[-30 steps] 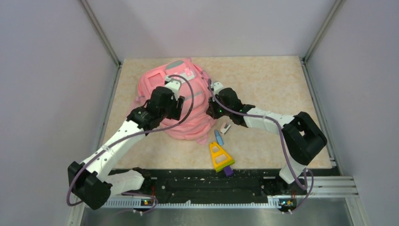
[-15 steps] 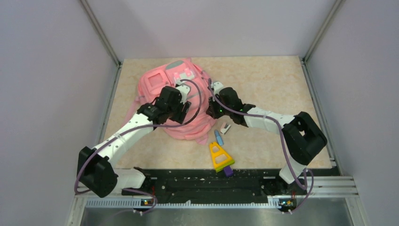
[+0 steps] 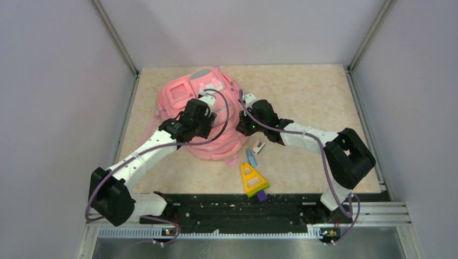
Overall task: Pack the student bag
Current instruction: Unzip the student bag at the center of the board.
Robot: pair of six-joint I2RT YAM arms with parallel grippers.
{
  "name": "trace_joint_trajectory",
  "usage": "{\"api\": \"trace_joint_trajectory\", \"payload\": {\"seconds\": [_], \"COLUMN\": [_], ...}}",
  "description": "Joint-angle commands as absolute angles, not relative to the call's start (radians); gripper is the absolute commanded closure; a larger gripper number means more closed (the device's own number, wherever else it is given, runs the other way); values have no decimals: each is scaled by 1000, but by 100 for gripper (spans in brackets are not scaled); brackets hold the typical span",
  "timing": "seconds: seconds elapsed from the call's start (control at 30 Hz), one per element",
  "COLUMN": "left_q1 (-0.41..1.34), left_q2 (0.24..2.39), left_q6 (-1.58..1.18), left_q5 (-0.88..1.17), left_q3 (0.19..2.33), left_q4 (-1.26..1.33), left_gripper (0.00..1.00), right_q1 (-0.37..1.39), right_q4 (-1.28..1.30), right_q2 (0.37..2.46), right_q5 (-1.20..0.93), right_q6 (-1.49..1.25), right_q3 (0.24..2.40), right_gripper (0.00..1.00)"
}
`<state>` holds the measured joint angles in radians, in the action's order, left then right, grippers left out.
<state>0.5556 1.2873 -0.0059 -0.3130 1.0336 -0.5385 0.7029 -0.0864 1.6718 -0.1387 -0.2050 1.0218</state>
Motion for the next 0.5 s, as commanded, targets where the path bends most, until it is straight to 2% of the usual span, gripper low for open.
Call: {"api": "trace_joint_trajectory", "payload": {"seconds": [0.0, 0.47], "left_q1": [547, 565], "left_q2": [1254, 1264], "left_q6": [-17, -8], "left_q5": [-448, -504], "left_q3": [1039, 955], "left_q4": [-434, -293], "left_gripper": [32, 33], "right_q1": [693, 693], "right_q4": [-133, -154], "right_q2": [1656, 1670], "right_q5": [-173, -219], "right_q6": [-195, -219], "right_q3": [1053, 1049], "right_gripper": [100, 100]}}
